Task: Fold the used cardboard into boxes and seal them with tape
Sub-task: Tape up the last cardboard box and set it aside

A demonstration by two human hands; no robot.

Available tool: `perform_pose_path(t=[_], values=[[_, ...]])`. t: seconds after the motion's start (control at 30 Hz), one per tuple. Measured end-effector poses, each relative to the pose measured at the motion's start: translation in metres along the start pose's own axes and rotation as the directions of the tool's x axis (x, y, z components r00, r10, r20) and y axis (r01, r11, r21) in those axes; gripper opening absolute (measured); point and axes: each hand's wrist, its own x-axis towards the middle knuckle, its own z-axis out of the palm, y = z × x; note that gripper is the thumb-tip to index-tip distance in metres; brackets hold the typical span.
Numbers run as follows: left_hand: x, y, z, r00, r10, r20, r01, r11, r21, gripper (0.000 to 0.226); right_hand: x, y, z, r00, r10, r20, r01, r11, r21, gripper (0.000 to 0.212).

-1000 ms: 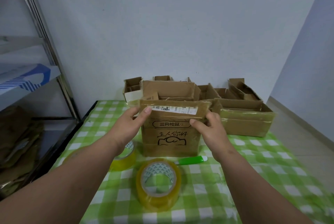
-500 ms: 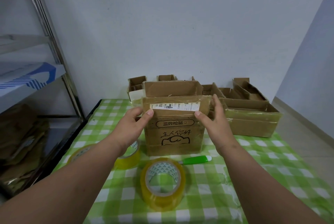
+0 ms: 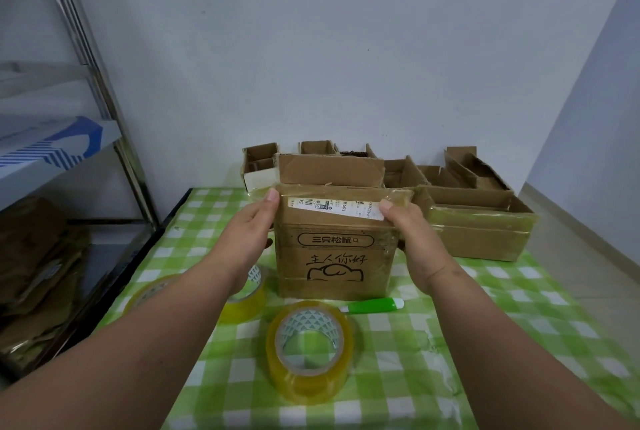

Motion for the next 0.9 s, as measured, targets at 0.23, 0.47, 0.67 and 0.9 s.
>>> perform_pose_path(t=[0.23,0.47,0.67,0.9], values=[[0.003,0.001,0.005,0.998,0.026,-0.052,-0.027,0.999,-0.03,0.02,0.002,0.007,0.006,0.996,-0.039,-0.075,0.041,0.999,0.022,0.032],[0.012,-0.002,-0.002,0.998,0.049,-0.04,-0.049,0.999,0.006,0.066,0.011,0.007,0.001,0.995,-0.048,-0.084,0.052,0.997,0.05,0.08],[0.023,0.006,0.003,0.998,0.057,0.013,-0.059,0.982,0.181,0.068,0.023,-0.004,0.0,0.999,0.027,-0.025,-0.028,1.0,-0.013,0.092],[0.031,0.013,0.013,0.979,0.193,0.059,-0.201,0.901,0.384,0.073,0.021,-0.014,-0.002,0.997,-0.063,0.037,0.071,0.957,-0.28,0.042]])
